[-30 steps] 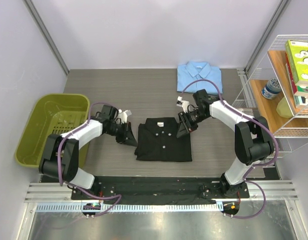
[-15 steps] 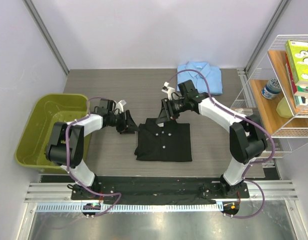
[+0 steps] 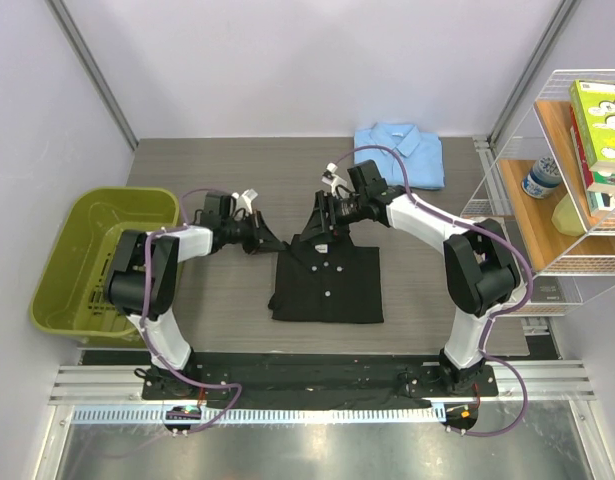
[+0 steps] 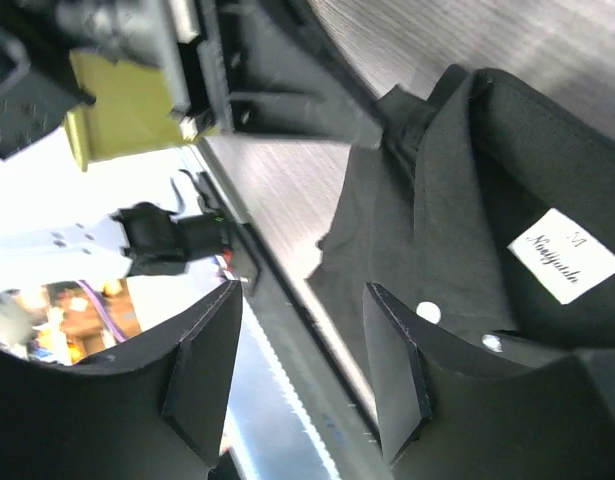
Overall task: Fold and stack the long sleeve shirts
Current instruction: Fold the shirt
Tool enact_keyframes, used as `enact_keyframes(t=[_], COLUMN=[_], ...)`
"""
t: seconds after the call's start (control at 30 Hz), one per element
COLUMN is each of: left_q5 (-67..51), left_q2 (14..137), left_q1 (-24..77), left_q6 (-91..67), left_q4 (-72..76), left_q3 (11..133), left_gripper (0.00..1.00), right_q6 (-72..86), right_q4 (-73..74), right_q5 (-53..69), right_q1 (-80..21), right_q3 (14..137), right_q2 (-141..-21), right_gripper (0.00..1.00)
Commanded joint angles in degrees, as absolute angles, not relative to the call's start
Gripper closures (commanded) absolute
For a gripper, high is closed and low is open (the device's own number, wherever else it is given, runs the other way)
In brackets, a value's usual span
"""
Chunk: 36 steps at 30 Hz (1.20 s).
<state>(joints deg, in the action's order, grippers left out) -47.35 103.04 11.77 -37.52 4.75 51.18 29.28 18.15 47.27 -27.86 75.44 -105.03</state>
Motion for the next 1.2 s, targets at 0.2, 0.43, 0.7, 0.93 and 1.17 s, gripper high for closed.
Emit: enact_keyframes(t=[0.2, 0.43, 0.7, 0.93, 1.17], left_q5=[-51.59, -48.7, -42.98, -42.98, -43.24], left_q2=[93.96, 90.44, 89.56, 88.24, 88.86], left_q1=[17.66, 22.58, 25.14, 25.14, 25.66], left_q6=[-32.79, -23.82, -20.13, -16.88, -13.01], left_q4=[8.09, 5.45, 4.14, 2.29, 0.18], left_q3=[48.08, 46.76, 47.46, 47.64, 49.04], left_gripper=[0.97, 0.95, 0.93, 0.93, 0.91], right_q6=[41.47, 43.07, 39.47, 24.45, 22.94], right_q4=[14.33, 13.09, 17.22, 28.29, 28.04], right_q5=[48.34, 46.93, 45.44, 40.88, 39.99], right_q1=[-27.77, -27.69, -27.77, -26.63, -27.6], right_q3=[74.89, 72.69, 72.59, 81.99, 85.69], right_q2=[-105.91, -107.14, -107.14, -105.64, -108.28], right_gripper=[0.47, 0.53, 0.48, 0.41, 0.42])
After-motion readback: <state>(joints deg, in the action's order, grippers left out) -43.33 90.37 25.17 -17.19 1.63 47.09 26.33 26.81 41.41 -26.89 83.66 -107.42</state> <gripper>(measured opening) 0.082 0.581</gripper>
